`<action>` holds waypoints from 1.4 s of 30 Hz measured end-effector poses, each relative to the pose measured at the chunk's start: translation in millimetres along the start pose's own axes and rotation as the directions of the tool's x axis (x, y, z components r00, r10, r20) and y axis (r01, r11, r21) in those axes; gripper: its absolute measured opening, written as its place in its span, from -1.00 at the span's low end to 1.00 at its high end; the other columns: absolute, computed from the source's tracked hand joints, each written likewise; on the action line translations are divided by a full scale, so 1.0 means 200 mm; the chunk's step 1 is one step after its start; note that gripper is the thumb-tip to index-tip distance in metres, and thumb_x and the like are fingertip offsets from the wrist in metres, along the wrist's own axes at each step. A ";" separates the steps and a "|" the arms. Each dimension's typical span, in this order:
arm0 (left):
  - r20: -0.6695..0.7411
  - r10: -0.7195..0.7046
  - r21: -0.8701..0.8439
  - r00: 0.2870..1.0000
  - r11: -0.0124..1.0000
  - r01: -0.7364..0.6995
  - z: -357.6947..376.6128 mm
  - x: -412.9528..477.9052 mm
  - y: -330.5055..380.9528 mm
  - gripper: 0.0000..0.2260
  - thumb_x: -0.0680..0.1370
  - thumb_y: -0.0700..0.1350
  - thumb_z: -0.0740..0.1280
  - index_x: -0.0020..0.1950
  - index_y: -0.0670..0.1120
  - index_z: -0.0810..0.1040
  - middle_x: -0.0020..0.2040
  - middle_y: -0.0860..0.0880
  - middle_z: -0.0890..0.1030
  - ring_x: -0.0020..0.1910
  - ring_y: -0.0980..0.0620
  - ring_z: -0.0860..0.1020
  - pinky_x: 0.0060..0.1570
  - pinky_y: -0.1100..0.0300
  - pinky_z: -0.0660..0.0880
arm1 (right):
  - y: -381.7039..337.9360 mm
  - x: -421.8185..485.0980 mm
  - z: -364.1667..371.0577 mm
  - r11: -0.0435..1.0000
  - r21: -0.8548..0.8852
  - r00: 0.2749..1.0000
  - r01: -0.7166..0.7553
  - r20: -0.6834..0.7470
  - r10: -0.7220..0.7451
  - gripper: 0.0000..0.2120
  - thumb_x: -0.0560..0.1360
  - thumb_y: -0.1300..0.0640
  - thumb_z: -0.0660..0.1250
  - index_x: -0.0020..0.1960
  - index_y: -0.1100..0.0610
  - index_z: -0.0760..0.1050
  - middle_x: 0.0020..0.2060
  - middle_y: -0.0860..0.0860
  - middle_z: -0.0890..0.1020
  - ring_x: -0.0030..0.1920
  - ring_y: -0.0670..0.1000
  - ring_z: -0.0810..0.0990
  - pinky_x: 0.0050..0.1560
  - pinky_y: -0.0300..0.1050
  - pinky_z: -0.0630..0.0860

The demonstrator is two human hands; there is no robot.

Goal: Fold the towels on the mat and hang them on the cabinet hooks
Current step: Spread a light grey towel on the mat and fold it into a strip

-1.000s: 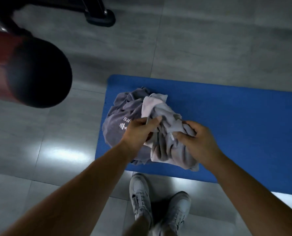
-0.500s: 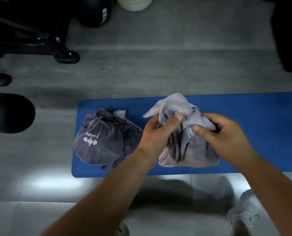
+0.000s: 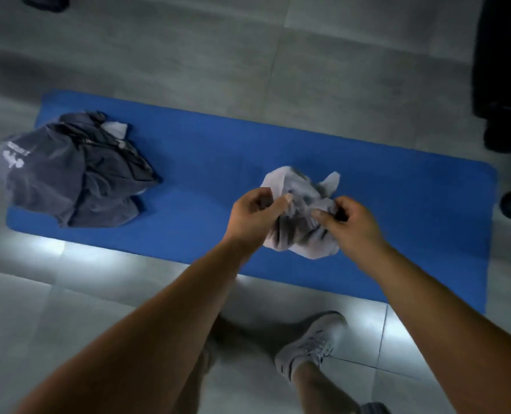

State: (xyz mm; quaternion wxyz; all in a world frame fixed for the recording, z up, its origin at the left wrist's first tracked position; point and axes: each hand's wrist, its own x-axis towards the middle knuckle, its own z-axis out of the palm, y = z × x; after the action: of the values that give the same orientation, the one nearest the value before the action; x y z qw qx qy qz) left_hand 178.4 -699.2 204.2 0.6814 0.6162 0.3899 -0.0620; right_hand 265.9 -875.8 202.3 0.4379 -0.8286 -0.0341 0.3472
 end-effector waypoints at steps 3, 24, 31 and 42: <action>0.149 -0.073 0.059 0.986 0.996 0.064 0.23 0.22 -0.34 -0.57 0.42 0.13 0.46 -0.04 -0.25 0.59 -0.24 -0.07 0.58 -0.23 0.02 0.55 -0.10 0.07 0.55 | 0.45 0.19 -0.09 0.986 -0.119 0.993 -0.120 -0.019 0.119 -0.77 0.47 0.04 0.50 -0.08 0.11 0.49 -0.30 -0.06 0.53 -0.29 -0.08 0.47 -0.31 -0.17 0.38; 0.084 -0.297 -0.095 0.951 0.948 0.305 0.32 1.34 -1.40 -0.37 0.46 0.29 0.45 0.38 -0.06 0.44 -0.04 -0.09 0.64 -0.18 -0.01 0.63 -0.21 0.11 0.61 | 1.21 1.26 0.44 0.879 -0.359 0.948 0.314 0.077 -0.308 -0.28 0.29 -0.30 0.50 0.38 -0.07 0.48 0.47 -0.05 0.35 0.49 -0.04 0.27 0.48 -0.11 0.24; 0.299 -0.216 0.023 0.930 0.975 0.219 0.33 1.41 -1.26 -0.75 0.58 0.16 0.39 -0.22 0.06 0.65 -0.40 0.07 0.48 -0.46 0.12 0.39 -0.40 0.23 0.37 | 1.10 1.46 0.40 0.890 -0.401 0.939 0.216 0.336 -0.077 -0.47 0.36 -0.27 0.50 0.23 -0.05 0.55 -0.18 -0.12 0.57 -0.19 -0.14 0.52 -0.13 -0.27 0.41; 0.032 0.226 -0.018 0.974 0.974 -0.225 0.05 1.16 -0.80 -0.68 0.57 0.08 0.40 -0.21 -0.13 0.48 -0.30 -0.05 0.46 -0.30 0.04 0.45 -0.28 0.17 0.43 | 0.59 1.21 0.25 0.804 -0.491 0.844 0.336 0.535 -0.027 -0.61 0.41 -0.27 0.46 0.06 -0.01 0.60 -0.05 -0.05 0.70 -0.04 -0.04 0.68 0.08 -0.03 0.61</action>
State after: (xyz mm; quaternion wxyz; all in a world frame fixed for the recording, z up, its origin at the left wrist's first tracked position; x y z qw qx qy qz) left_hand 252.9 -653.1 -64.4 0.6950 0.6505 0.3062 0.0081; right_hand 388.8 -825.3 -36.4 0.1794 -0.7928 -0.3308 0.4794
